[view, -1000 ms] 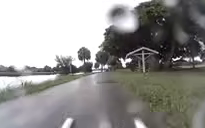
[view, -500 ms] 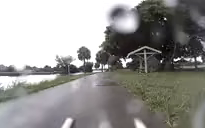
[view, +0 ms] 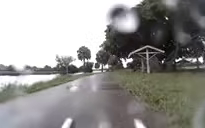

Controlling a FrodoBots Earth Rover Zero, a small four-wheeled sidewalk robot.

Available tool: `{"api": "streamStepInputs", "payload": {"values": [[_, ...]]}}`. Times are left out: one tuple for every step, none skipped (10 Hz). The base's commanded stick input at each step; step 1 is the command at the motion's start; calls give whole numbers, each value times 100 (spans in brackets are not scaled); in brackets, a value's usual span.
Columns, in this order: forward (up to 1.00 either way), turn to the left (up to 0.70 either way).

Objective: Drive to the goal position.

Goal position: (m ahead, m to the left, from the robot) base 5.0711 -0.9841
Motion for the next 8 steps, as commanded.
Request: {"api": "streamStepInputs", "payload": {"values": [[100, 0], [100, 0], [100, 0], [100, 0], [100, 0], [100, 0], [100, 0], [100, 0]]}}
